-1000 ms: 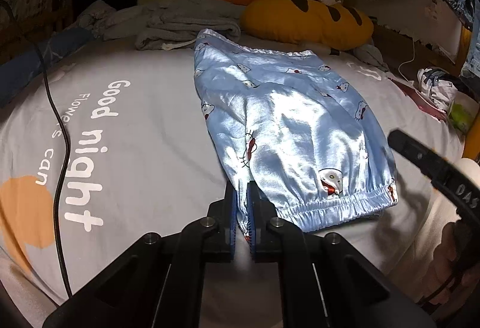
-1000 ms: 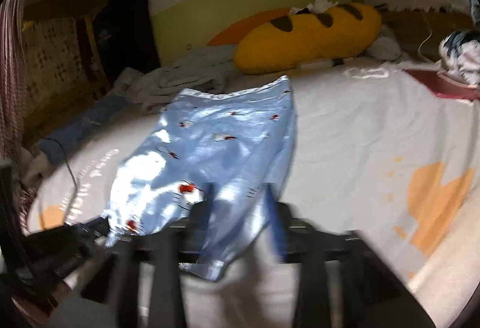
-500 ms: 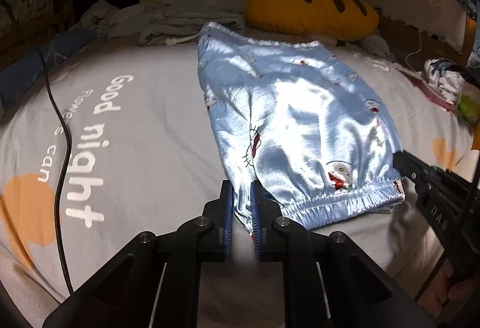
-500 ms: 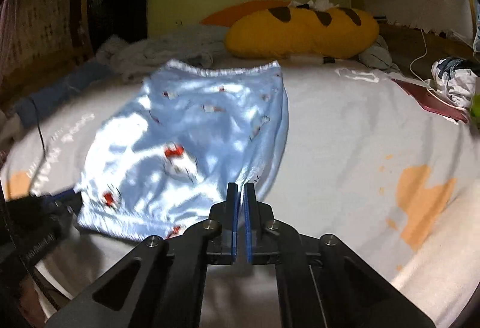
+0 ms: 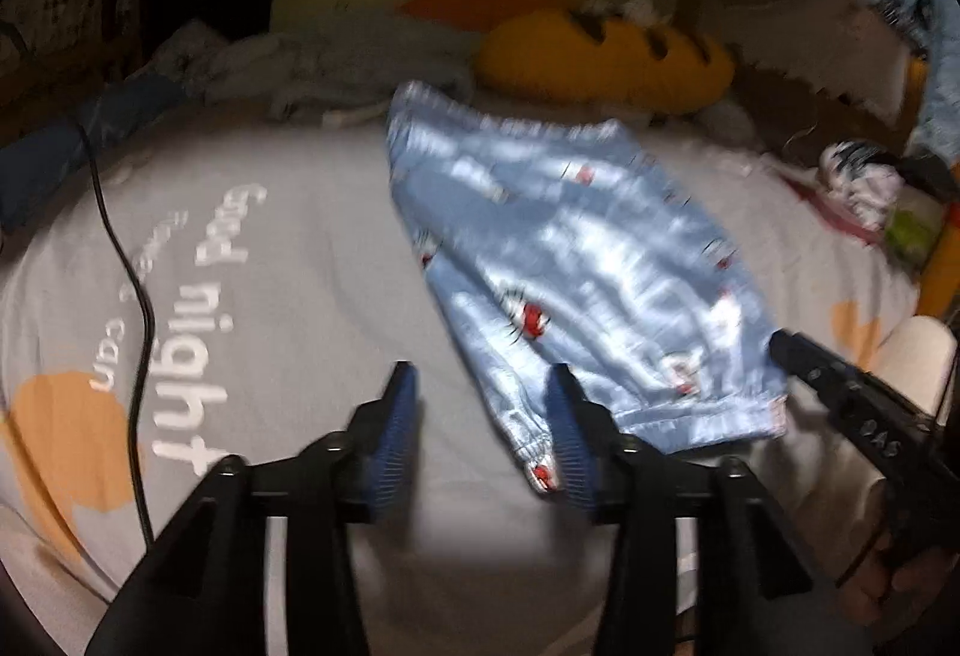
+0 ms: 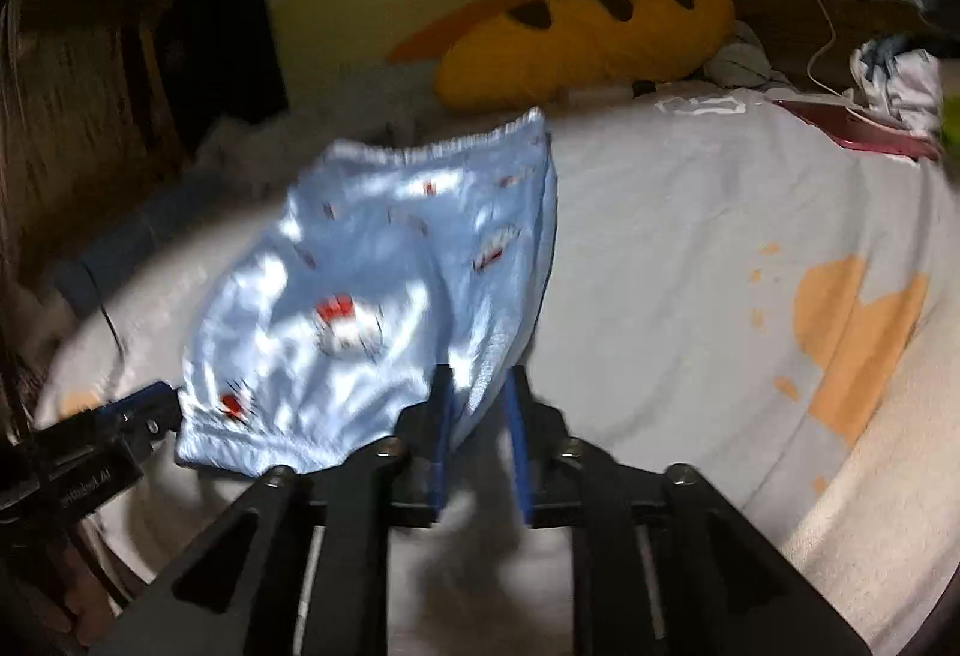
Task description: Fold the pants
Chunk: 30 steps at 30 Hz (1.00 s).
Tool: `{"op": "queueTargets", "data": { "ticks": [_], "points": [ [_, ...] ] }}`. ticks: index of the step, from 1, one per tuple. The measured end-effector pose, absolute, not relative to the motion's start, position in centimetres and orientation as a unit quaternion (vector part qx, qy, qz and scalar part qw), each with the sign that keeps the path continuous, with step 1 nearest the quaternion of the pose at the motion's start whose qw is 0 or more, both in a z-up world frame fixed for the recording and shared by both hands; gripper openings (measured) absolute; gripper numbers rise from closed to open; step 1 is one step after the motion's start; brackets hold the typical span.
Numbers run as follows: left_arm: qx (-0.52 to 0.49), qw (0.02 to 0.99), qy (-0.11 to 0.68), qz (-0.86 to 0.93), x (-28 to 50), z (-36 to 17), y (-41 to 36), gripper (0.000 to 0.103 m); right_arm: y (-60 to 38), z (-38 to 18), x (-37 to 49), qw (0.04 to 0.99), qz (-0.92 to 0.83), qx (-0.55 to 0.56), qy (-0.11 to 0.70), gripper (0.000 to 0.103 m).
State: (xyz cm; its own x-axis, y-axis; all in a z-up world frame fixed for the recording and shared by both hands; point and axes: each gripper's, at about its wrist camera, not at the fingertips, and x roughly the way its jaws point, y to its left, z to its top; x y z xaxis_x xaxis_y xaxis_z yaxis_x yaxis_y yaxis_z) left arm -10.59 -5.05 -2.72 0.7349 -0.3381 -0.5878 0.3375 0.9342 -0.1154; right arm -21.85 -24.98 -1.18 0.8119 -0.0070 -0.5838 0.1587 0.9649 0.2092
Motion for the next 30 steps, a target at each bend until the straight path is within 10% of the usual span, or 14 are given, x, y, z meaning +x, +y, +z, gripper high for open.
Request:
{"op": "queueTargets", "data": {
  "ticks": [30],
  "points": [
    [-0.005,0.928,0.336,-0.162,-12.7,-4.2,-2.8,0.061,-22.5,-0.4,-25.0,0.948,-0.028,0.024,0.316,0.052]
  ]
}}
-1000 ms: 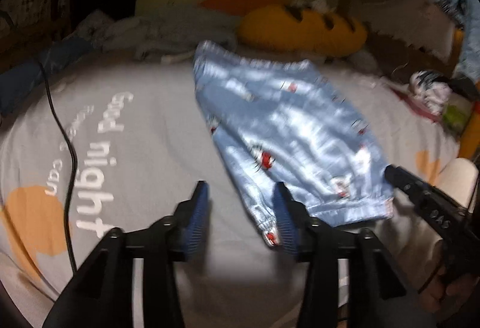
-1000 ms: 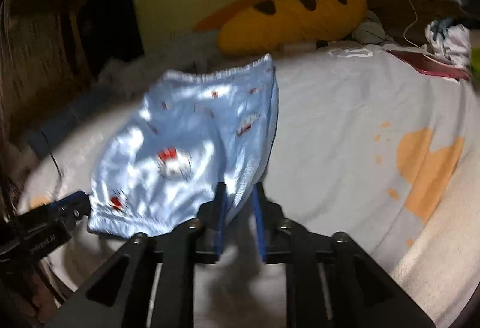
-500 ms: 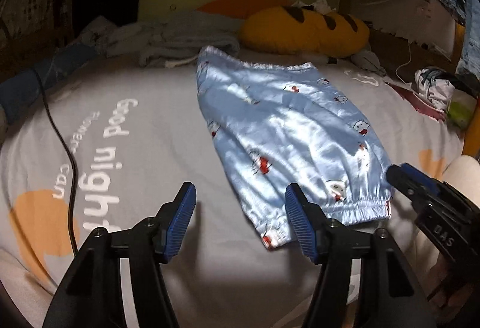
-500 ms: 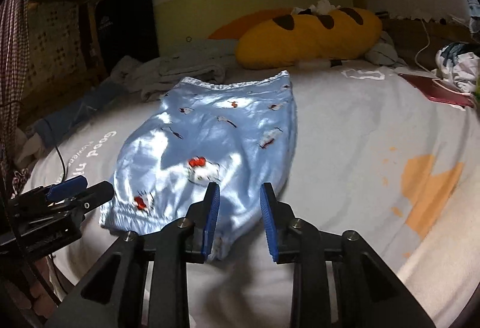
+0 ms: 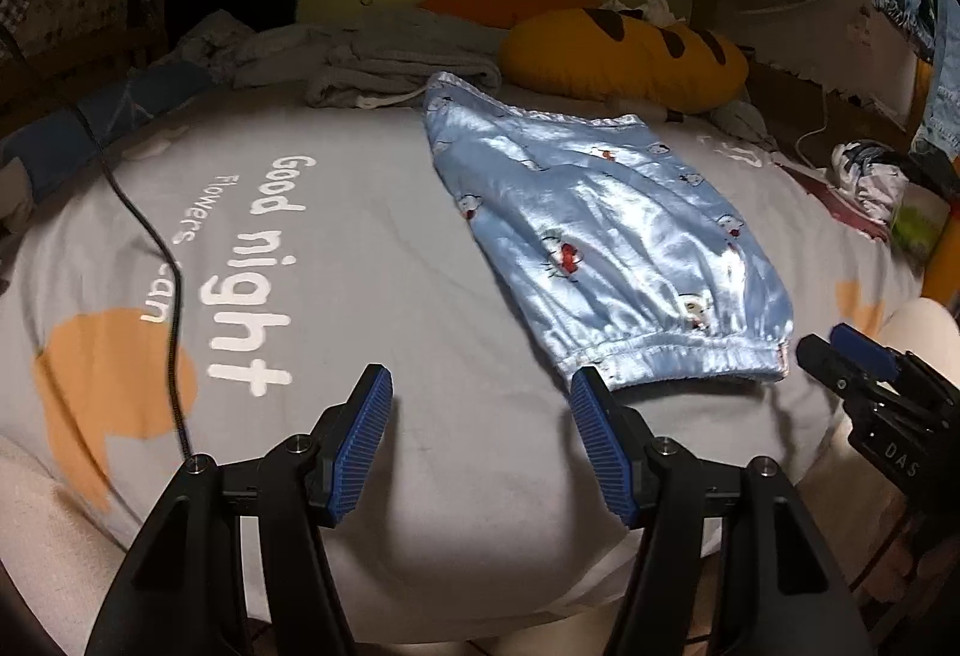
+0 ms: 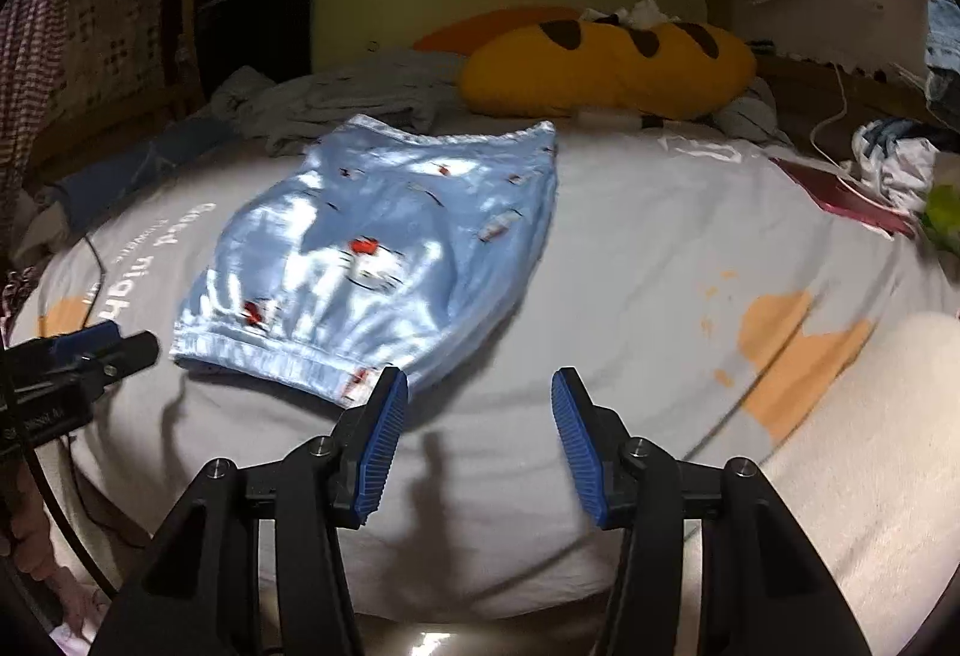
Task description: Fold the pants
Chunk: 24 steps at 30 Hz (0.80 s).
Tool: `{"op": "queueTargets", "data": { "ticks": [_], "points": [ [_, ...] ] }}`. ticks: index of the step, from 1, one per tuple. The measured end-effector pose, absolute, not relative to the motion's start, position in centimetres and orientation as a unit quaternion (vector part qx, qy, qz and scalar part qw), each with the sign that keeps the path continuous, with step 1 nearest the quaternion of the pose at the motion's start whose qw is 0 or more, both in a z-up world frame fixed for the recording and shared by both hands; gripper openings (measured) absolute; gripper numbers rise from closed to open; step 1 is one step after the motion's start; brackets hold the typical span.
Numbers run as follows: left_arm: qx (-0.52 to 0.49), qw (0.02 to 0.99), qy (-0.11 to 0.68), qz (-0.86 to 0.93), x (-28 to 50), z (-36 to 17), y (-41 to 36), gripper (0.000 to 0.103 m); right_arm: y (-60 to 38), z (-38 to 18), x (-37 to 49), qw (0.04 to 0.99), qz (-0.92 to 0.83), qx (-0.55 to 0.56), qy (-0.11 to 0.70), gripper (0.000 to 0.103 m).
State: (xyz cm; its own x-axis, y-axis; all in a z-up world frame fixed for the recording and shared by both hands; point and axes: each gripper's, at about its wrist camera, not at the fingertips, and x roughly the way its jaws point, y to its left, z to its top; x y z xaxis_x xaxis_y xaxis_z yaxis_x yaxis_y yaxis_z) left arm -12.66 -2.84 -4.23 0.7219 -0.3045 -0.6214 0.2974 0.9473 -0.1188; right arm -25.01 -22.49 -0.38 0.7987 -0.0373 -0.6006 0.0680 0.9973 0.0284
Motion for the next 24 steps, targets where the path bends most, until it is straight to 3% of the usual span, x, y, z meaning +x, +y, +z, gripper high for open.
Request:
{"op": "queueTargets", "data": {
  "ticks": [5,9,11,16,24],
  "points": [
    [0.032,0.915,0.368,-0.164,-12.2,-5.6,-4.6,0.057,-20.9,1.7,-23.4,0.957,0.016,0.019,0.288,0.051],
    [0.049,0.913,0.367,-0.168,-12.2,-5.8,-5.3,0.044,-19.9,2.4,-21.2,0.952,0.059,0.049,0.295,0.032],
    [0.046,0.911,0.366,-0.184,-12.4,-5.8,-5.4,0.039,-19.4,2.0,-20.5,0.948,0.066,0.051,0.307,0.027],
    [-0.007,0.895,0.369,-0.251,-12.1,-5.5,-5.5,0.039,-19.8,1.4,-22.4,0.952,0.066,0.045,0.297,0.027],
    [0.036,0.914,0.335,-0.227,-12.9,-4.6,-6.9,0.034,-21.1,0.0,-24.8,0.954,0.0,-0.006,0.301,0.028]
  ]
}}
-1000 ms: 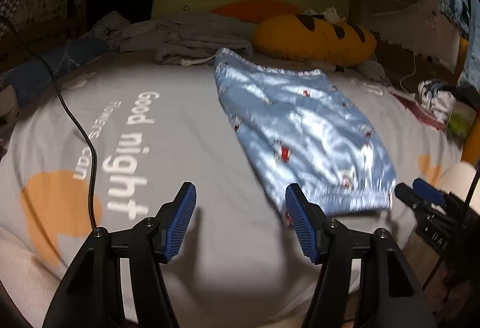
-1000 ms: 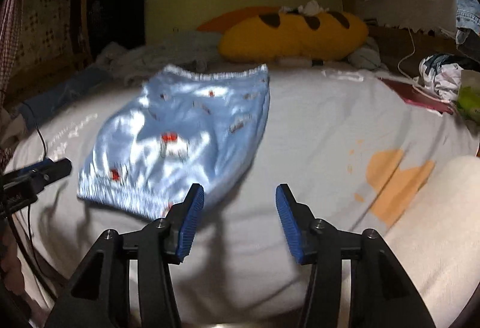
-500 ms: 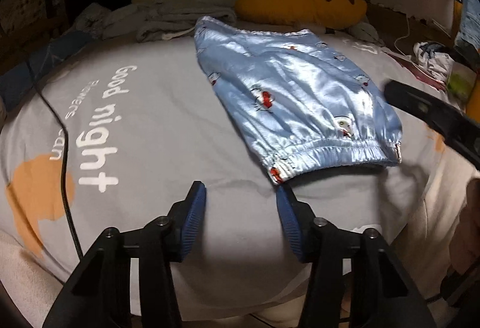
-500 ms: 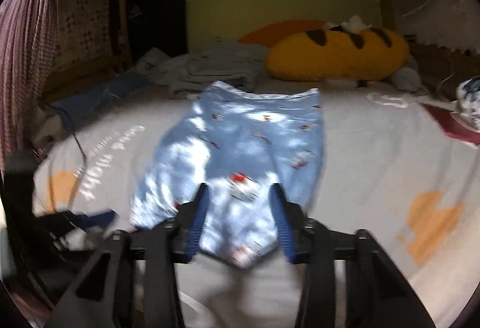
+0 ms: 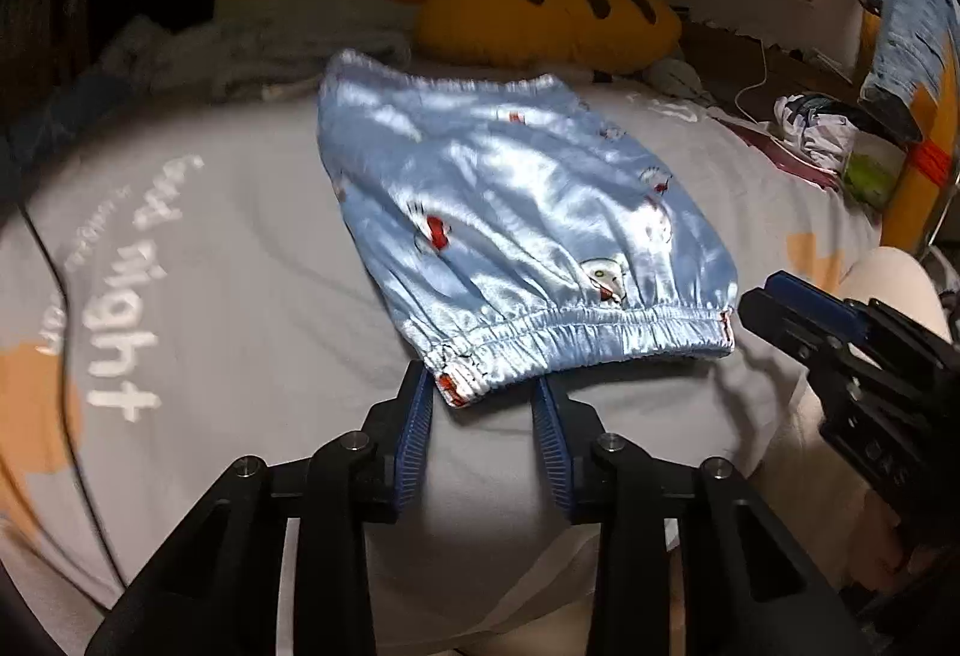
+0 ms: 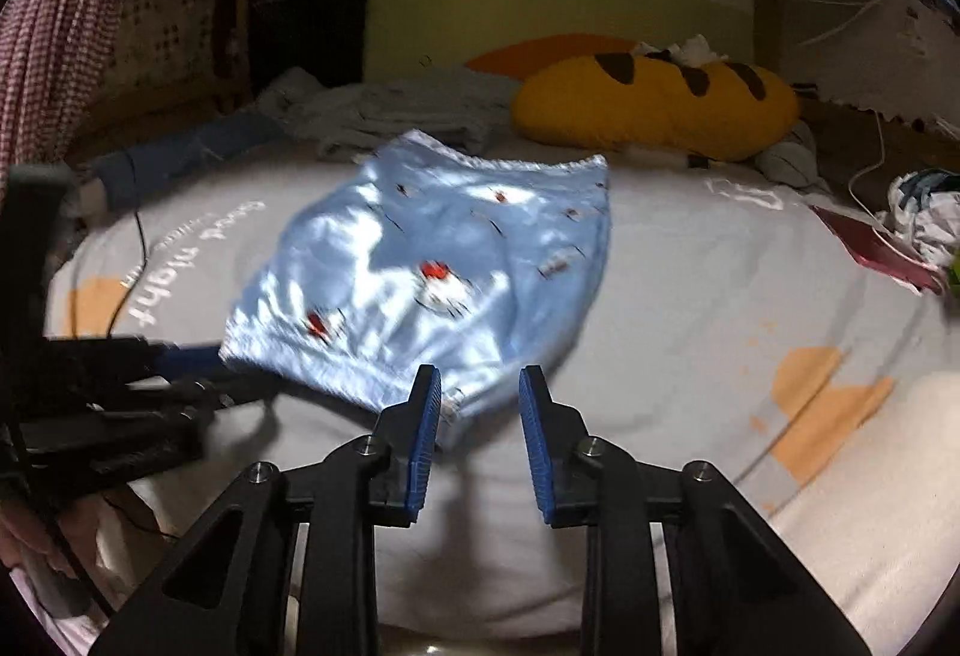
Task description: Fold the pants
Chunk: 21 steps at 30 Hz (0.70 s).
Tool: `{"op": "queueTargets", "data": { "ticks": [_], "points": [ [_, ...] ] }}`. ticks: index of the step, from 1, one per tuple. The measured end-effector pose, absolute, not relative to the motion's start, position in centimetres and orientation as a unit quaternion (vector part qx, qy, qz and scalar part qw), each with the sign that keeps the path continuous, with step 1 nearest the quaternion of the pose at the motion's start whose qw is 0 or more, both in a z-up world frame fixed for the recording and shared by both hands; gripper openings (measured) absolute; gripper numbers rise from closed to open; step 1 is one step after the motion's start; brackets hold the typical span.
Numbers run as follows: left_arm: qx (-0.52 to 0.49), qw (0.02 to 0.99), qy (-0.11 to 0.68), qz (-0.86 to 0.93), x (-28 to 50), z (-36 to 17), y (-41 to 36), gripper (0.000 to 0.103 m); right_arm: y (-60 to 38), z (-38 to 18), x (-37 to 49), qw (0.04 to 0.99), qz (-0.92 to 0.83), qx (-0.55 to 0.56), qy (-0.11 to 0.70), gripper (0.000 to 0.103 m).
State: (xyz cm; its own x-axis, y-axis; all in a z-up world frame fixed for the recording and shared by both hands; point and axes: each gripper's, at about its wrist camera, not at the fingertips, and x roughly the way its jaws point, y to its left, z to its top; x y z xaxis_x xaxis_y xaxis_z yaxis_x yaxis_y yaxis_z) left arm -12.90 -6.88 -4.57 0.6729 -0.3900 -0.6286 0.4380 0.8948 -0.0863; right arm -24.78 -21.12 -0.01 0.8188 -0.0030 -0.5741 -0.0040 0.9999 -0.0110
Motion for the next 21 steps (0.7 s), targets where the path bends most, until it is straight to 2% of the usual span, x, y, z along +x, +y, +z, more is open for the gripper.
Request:
{"op": "queueTargets", "data": {
  "ticks": [8,12,17,20,21],
  "points": [
    [0.057,0.964,0.168,-0.195,-18.1,0.5,-5.8,0.034,-22.6,2.7,-25.6,0.973,-0.022,0.036,0.226,0.028],
    [0.058,0.972,0.119,-0.195,-20.3,2.9,-5.9,0.034,-23.3,3.8,-26.7,0.978,-0.035,0.044,0.202,0.028],
    [0.065,0.974,0.105,-0.189,-21.0,4.7,-6.6,0.037,-23.7,4.8,-27.6,0.981,-0.03,0.042,0.189,0.028],
    [0.046,0.971,0.15,-0.181,-19.9,4.0,-6.3,0.039,-23.5,5.3,-28.2,0.983,-0.029,0.034,0.18,0.028],
    [0.045,0.968,0.174,-0.177,-19.0,3.5,-6.2,0.045,-23.5,5.4,-28.4,0.983,-0.026,0.035,0.179,0.028]
  ]
}}
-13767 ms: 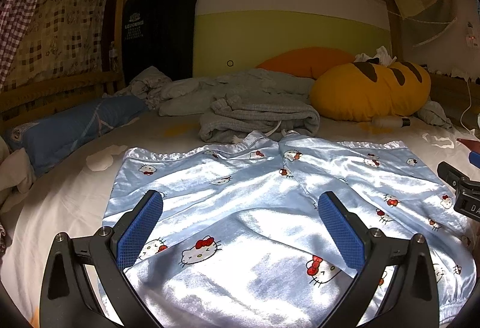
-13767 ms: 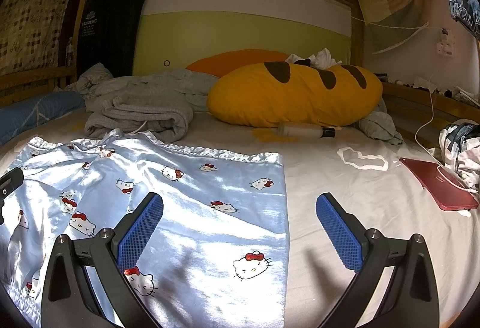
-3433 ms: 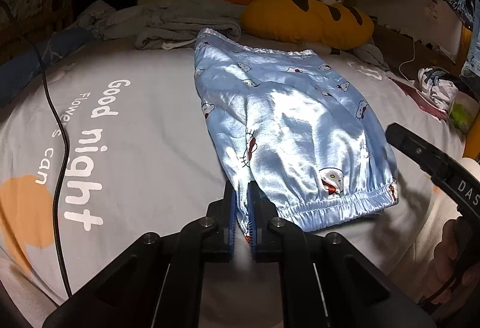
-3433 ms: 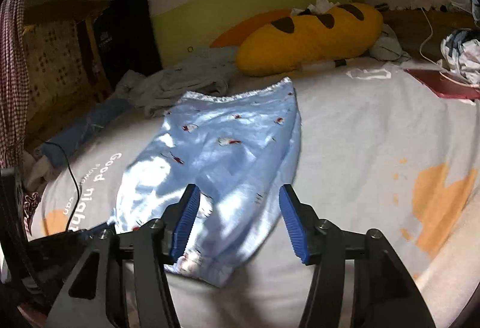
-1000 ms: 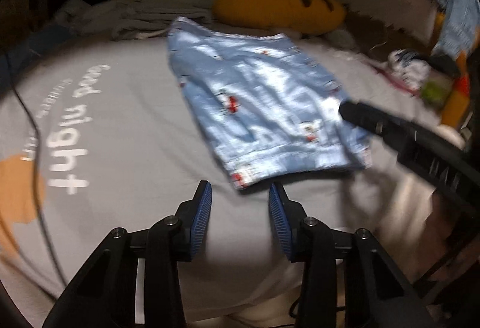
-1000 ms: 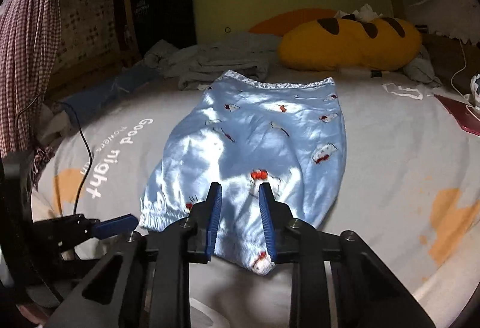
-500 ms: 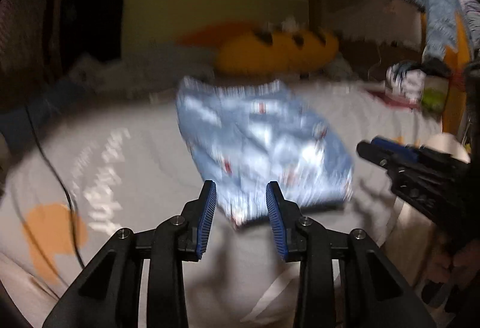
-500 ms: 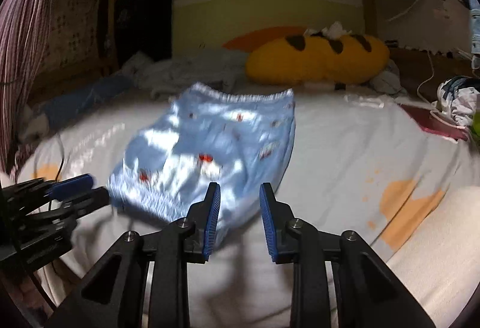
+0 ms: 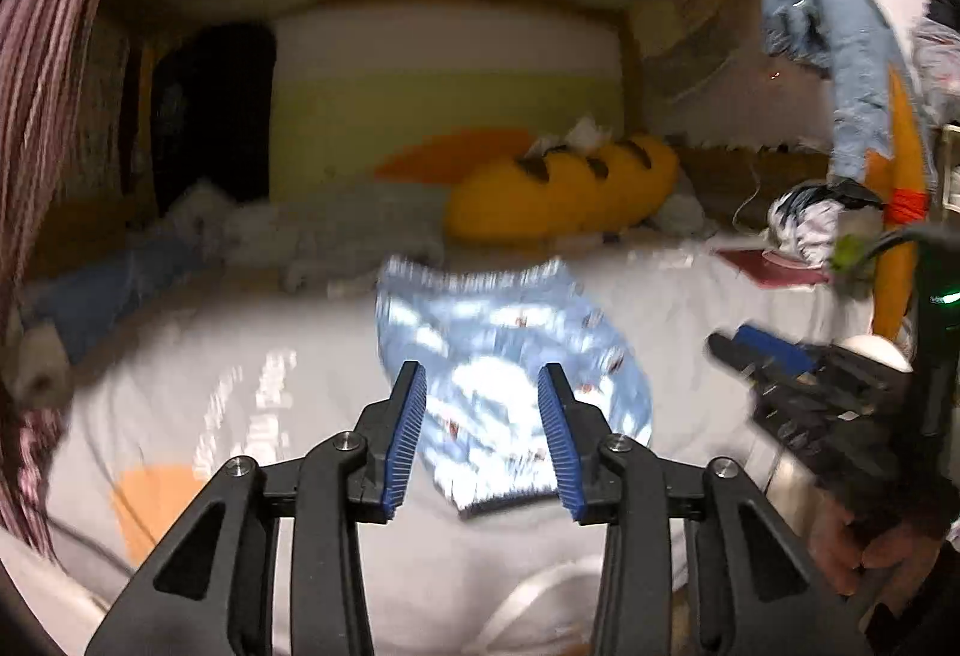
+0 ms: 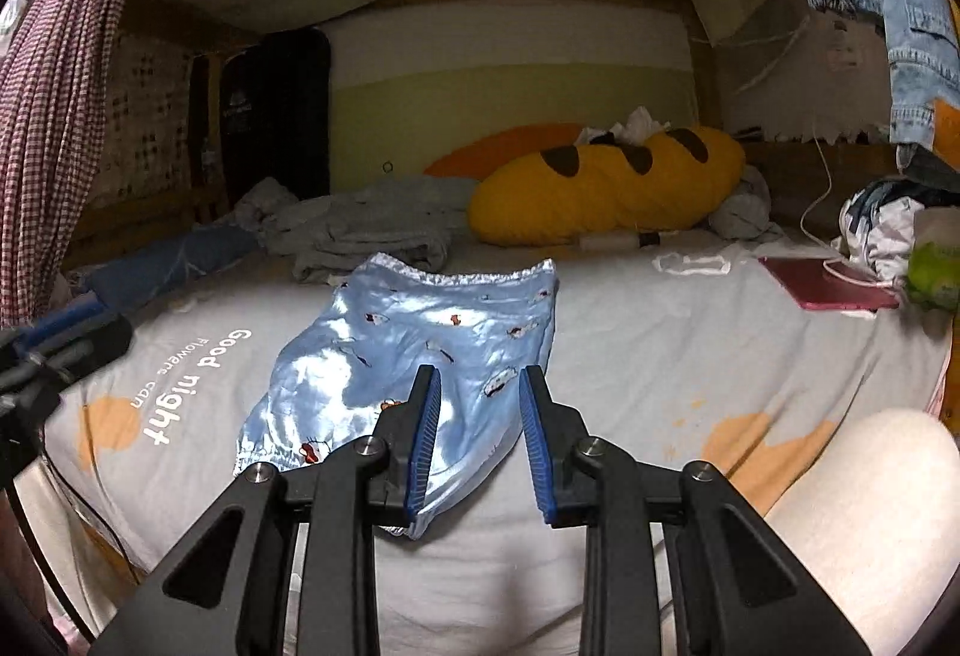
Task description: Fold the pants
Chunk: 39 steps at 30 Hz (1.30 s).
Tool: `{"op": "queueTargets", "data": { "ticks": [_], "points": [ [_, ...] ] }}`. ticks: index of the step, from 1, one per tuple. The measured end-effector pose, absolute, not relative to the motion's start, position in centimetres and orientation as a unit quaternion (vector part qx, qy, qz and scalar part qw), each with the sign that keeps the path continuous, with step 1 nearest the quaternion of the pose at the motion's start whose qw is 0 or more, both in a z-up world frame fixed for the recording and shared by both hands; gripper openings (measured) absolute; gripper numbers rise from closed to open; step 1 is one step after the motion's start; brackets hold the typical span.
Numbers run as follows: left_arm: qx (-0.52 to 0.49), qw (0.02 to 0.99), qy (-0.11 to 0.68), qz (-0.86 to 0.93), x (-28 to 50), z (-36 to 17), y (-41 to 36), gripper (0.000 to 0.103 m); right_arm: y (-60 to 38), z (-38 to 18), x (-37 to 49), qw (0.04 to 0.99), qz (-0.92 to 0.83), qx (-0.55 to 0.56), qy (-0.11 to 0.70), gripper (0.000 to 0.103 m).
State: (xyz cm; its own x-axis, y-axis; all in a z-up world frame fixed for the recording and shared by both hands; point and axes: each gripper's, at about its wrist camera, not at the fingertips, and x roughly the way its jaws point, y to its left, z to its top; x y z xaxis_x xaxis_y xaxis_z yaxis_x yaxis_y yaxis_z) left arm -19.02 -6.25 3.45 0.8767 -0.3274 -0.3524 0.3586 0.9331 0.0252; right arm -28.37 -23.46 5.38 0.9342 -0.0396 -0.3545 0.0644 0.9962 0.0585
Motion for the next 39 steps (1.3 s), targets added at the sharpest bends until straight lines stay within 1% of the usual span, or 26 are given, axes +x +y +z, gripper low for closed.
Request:
{"op": "queueTargets", "data": {
  "ticks": [1,6,13,15,19,20,21,22,25,28,31,35,37,38,39],
  "points": [
    [0.046,0.965,0.191,-0.175,-18.7,2.8,-6.1,0.046,-23.5,5.3,-28.4,0.983,-0.025,0.035,0.181,0.028],
    [0.034,0.949,0.26,-0.173,-15.9,-1.9,-5.5,0.046,-23.2,4.5,-28.1,0.98,-0.019,0.033,0.197,0.028],
    [0.052,0.925,0.335,-0.172,-13.9,-5.5,-6.7,0.046,-23.0,2.3,-27.3,0.97,-0.038,0.023,0.238,0.03],
    [0.06,0.923,0.342,-0.168,-13.3,-6.0,-7.0,0.045,-23.3,1.8,-27.0,0.967,-0.045,0.025,0.249,0.03],
    [0.046,0.925,0.333,-0.176,-12.6,-5.3,-7.1,0.039,-23.7,0.9,-26.0,0.959,-0.056,0.024,0.277,0.03],
    [0.044,0.925,0.333,-0.179,-12.5,-5.3,-7.1,0.031,-23.7,0.6,-25.7,0.956,-0.058,0.021,0.287,0.03],
    [0.044,0.923,0.336,-0.184,-12.5,-5.4,-7.2,0.019,-23.7,0.2,-25.4,0.952,-0.059,0.017,0.3,0.03],
    [0.043,0.921,0.338,-0.188,-12.4,-5.3,-7.3,0.014,-23.6,-0.5,-24.9,0.945,-0.064,0.006,0.321,0.03],
    [0.036,0.929,0.315,-0.192,-13.1,-4.0,-7.3,0.011,-23.1,-2.4,-24.1,0.93,-0.051,-0.01,0.364,0.03],
    [0.024,0.931,0.304,-0.201,-12.9,-2.7,-7.1,0.01,-22.2,-3.4,-23.7,0.92,-0.019,-0.024,0.39,0.03],
    [0.012,0.927,0.315,-0.204,-12.1,-2.2,-7.2,0.01,-21.0,-4.1,-23.4,0.917,-0.014,-0.052,0.395,0.03],
    [-0.006,0.922,0.327,-0.206,-11.0,-2.3,-6.8,0.009,-21.0,-4.1,-22.3,0.918,-0.007,-0.04,0.395,0.03],
    [-0.01,0.924,0.323,-0.204,-10.8,-1.9,-6.8,0.009,-20.8,-4.1,-21.8,0.92,-0.004,-0.043,0.39,0.033],
    [-0.008,0.926,0.319,-0.203,-10.7,-1.7,-6.8,0.009,-20.7,-4.1,-21.6,0.92,-0.004,-0.045,0.39,0.041],
    [-0.004,0.928,0.314,-0.201,-10.7,-1.5,-6.8,0.009,-20.4,-4.2,-21.5,0.919,-0.012,-0.061,0.388,0.053]
  ]
}}
